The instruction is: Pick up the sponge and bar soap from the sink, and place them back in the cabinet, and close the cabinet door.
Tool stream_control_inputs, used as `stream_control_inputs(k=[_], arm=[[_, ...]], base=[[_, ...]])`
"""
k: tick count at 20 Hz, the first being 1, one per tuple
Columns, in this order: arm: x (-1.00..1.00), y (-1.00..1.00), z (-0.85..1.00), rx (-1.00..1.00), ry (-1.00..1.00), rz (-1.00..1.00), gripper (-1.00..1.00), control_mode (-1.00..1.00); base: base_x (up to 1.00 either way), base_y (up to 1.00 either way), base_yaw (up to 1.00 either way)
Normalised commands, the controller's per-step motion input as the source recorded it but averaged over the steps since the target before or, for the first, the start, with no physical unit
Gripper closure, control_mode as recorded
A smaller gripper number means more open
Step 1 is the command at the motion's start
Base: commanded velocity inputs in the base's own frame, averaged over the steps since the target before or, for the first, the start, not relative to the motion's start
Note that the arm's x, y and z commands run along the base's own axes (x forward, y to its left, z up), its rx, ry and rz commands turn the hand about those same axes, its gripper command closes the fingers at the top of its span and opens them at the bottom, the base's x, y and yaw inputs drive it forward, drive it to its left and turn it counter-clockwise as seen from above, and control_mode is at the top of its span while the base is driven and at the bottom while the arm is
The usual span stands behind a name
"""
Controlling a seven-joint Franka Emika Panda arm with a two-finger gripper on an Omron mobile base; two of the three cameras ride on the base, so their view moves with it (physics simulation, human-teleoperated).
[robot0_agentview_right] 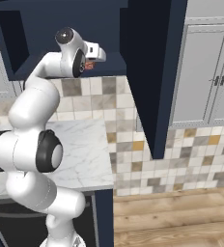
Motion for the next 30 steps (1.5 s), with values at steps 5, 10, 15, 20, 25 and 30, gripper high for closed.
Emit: stream_control_inputs(k=[5,10,15,20,25,30], arm=[[-0.13,0.0,-0.06,0.0,-0.05,0.0,-1.0,-1.0],[-0.32,0.0,0.0,0.0,0.0,0.0,-1.0,-1.0],[-0.39,0.0,0.0,0.0,0.0,0.0,-1.0,-1.0],[-0.44,0.0,0.0,0.0,0.0,0.0,-1.0,-1.0],[-0.4,0.0,0.0,0.0,0.0,0.0,-1.0,-1.0],[-0.31,0.0,0.0,0.0,0.0,0.0,-1.0,-1.0]], base=[[0.0,0.0,0.0],[0.0,0.0,0.0],[0.0,0.0,0.0],[0.0,0.0,0.0],[0.0,0.0,0.0],[0.0,0.0,0.0]])
